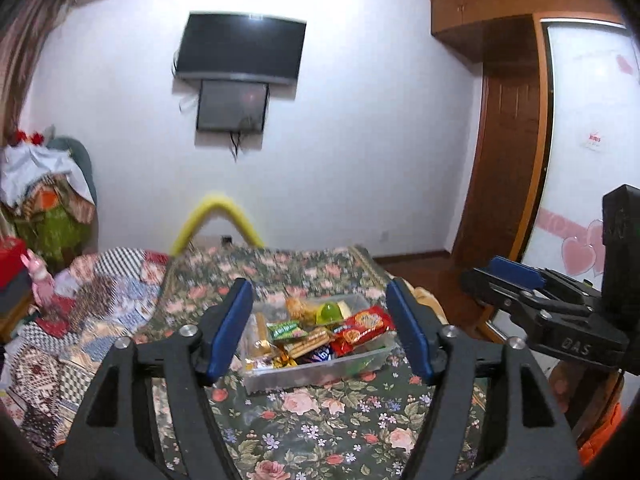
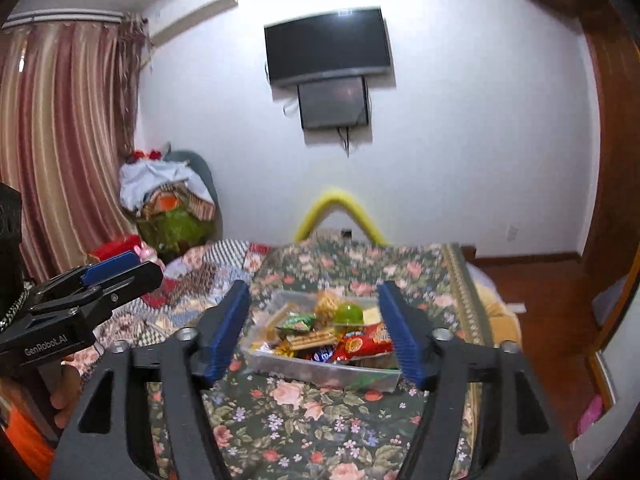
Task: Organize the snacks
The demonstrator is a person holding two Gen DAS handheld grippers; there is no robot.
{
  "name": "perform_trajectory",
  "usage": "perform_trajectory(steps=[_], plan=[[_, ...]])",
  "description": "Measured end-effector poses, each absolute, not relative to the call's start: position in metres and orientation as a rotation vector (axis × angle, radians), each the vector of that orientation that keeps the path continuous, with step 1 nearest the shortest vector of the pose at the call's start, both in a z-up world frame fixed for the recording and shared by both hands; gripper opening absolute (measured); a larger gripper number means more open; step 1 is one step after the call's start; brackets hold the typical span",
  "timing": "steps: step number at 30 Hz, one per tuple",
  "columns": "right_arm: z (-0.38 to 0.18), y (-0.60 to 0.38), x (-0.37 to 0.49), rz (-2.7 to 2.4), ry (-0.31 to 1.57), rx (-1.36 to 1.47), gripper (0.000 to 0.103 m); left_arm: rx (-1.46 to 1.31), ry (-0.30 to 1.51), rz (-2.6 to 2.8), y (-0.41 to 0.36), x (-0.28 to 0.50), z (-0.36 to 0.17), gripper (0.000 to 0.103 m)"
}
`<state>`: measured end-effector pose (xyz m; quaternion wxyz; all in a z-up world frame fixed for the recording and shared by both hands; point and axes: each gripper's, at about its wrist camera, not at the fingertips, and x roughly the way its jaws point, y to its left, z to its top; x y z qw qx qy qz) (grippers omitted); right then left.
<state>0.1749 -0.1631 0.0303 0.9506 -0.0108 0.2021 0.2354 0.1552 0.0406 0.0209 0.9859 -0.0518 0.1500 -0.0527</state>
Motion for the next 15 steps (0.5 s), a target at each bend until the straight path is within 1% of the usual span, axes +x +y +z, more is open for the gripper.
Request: perform_trajectory(steps=[2, 4, 7, 13, 15], plan=[[0.033, -0.164, 0.164, 0.487, 0.397, -0.013, 0.075, -0.107, 0.275, -0.105, 0.038, 0.140, 0.025, 0.081], [0.035, -0.165, 0.156, 0.491, 0.384, 0.003, 0.081, -0.106, 0.249, -0.099, 0.037, 0.128, 0.027, 0.087], [0.035, -0.165, 0.147, 0.479, 0.363, 0.001, 0.086, -0.083, 0.227, -0.064, 0.034, 0.115, 0.028, 0.096], [0.034, -0.164, 0.131, 0.450, 0.333, -0.013, 0.102, -0.061, 0.222, -0.047, 0.029, 0.100, 0.026, 0.102], [0.034, -0.164, 0.128, 0.438, 0.324, -0.017, 0.103, -0.060, 0.218, -0.043, 0.027, 0.096, 0.027, 0.103]])
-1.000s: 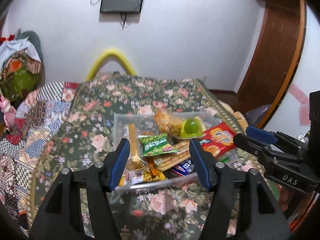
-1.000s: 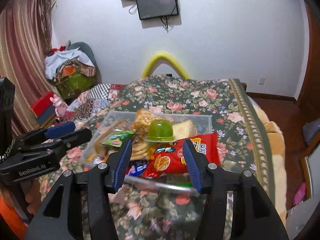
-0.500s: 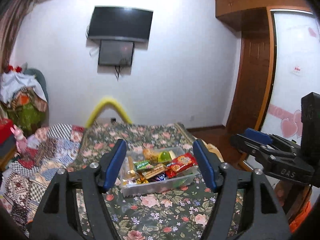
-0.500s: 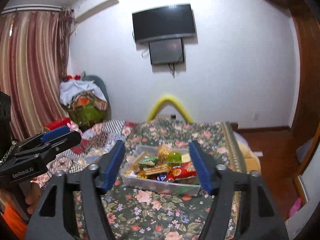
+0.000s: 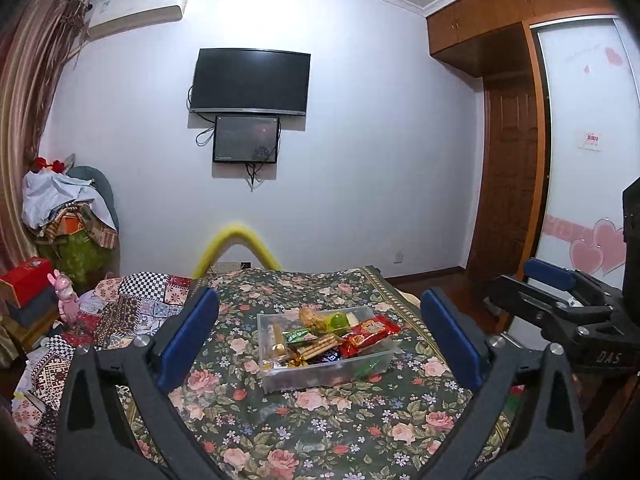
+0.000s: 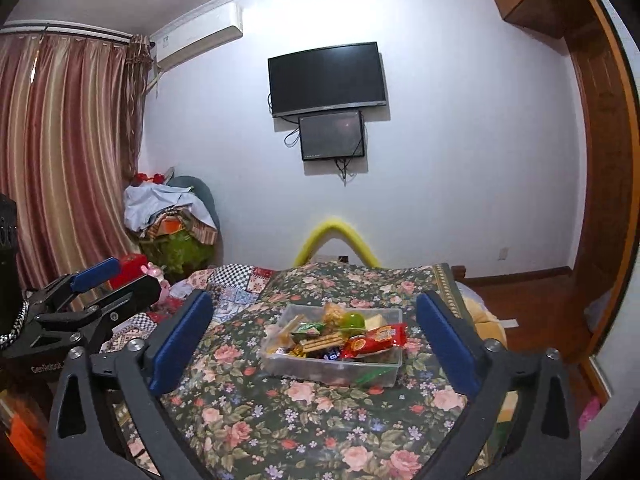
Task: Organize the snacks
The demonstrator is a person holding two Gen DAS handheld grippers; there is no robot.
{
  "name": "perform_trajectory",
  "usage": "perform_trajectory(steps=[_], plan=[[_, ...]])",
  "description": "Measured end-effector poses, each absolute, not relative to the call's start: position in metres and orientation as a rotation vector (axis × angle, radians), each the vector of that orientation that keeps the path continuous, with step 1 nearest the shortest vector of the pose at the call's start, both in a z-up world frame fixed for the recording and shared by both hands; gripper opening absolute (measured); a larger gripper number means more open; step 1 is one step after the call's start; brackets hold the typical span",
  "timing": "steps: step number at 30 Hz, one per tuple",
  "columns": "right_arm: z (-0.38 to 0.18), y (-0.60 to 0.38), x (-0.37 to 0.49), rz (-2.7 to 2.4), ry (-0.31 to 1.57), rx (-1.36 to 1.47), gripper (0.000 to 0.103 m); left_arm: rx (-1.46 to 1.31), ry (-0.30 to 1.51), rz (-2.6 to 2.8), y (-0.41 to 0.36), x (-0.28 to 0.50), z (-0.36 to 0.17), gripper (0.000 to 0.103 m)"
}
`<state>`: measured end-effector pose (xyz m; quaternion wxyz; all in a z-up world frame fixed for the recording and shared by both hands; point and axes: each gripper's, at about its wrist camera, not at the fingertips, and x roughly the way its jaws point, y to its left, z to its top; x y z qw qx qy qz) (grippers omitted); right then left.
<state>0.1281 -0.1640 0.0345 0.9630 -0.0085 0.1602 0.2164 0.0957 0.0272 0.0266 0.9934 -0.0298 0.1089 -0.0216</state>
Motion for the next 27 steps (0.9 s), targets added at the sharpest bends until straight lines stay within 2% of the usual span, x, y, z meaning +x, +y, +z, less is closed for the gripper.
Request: perform_trajectory(steps=[27], plan=[[0.031, -0.173, 0.114, 0.398, 0.321, -0.031, 0.103, -0.061, 0.241, -0.036, 0.024, 0.092, 0.019, 0.103]])
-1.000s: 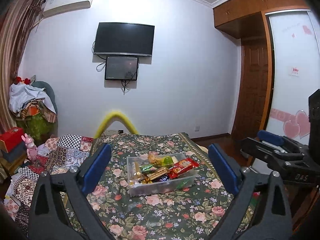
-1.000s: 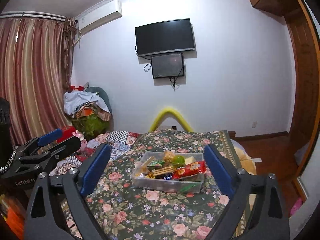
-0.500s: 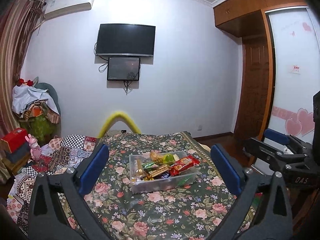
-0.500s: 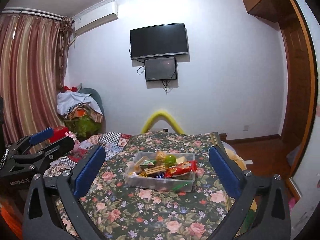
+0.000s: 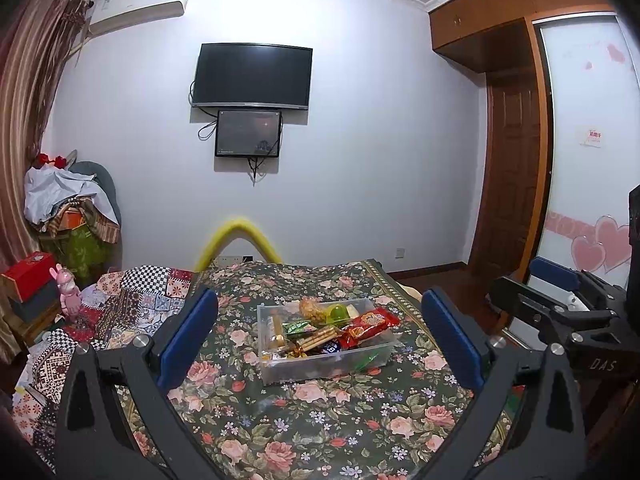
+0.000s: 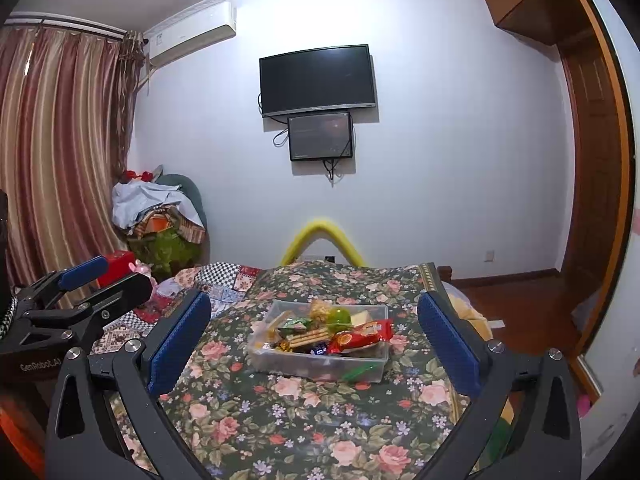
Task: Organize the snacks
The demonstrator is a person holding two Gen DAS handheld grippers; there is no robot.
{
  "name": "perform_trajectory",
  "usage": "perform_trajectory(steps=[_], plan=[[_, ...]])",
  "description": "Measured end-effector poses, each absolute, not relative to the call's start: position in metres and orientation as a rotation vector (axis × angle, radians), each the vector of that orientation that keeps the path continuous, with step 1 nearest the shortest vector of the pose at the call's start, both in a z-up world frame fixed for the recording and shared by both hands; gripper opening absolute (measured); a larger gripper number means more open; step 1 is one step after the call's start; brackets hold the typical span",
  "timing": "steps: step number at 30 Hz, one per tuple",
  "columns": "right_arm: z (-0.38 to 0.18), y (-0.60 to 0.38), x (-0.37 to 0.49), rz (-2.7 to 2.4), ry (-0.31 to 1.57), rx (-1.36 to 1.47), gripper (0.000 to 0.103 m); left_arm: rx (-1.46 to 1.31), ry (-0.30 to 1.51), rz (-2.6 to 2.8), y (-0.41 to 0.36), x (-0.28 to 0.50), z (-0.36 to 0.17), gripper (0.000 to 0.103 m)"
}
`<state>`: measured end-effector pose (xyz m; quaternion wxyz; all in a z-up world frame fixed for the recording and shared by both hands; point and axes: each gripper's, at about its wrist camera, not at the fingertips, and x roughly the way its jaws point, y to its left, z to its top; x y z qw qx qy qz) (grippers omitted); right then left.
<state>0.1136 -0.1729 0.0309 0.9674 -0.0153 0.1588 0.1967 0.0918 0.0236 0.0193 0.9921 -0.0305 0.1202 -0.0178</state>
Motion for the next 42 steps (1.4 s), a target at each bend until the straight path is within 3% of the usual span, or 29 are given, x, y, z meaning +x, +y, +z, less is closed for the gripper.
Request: perform_trajectory(steps=[42], plan=[[0.0361, -0.1760, 0.1129, 0.370, 0.312, -0.035, 0.103, -0.069, 0.262, -0.062, 0.0213, 0.0957, 0.0179, 0.103]])
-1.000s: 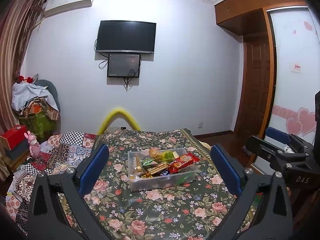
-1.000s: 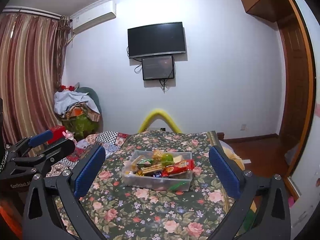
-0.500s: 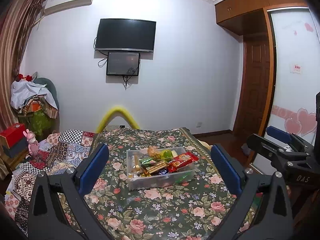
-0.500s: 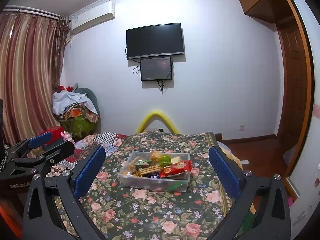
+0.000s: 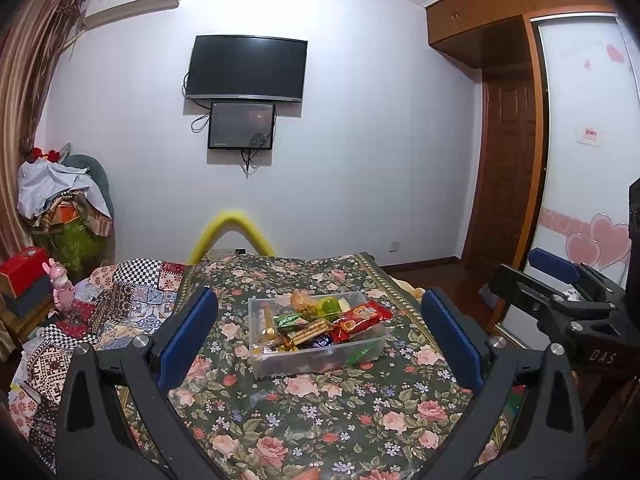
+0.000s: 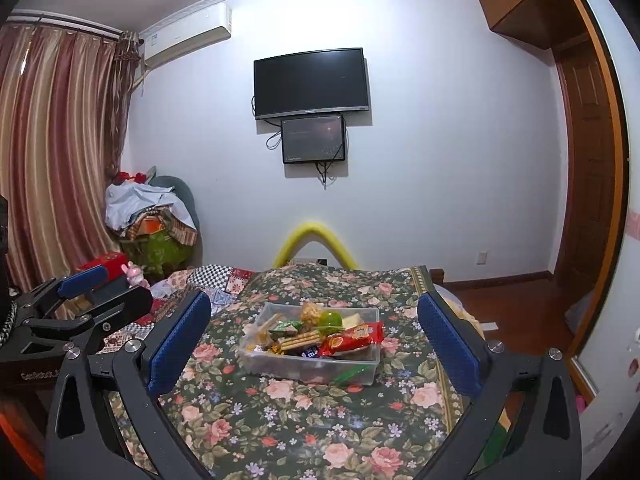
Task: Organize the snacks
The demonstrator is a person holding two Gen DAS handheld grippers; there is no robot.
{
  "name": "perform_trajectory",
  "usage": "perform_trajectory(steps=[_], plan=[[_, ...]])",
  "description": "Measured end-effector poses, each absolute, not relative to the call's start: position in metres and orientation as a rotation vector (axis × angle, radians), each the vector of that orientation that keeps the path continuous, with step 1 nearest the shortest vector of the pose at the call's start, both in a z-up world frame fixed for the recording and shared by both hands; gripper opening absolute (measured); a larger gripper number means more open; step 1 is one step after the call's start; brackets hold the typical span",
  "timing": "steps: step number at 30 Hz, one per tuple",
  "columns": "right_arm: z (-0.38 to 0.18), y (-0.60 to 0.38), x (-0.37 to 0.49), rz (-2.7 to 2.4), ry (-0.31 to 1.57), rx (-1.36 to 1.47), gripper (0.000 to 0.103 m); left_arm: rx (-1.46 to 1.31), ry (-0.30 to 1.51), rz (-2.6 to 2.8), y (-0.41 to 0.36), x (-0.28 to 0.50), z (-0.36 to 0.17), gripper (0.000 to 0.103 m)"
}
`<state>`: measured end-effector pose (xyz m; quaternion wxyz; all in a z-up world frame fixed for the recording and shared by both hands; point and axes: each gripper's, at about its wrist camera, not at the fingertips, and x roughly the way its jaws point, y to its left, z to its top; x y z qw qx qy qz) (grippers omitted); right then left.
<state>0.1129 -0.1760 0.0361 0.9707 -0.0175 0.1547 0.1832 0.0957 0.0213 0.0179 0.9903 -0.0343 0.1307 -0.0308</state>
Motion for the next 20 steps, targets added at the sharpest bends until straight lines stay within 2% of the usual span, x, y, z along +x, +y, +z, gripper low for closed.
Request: perform_trajectory(steps=[20], plan=[[0.0305, -0.1750, 0.1179, 0.361, 0.324, -0.034, 0.103, -0.058, 0.285, -0.086, 0.0197, 0.0988, 0.0147, 0.103]])
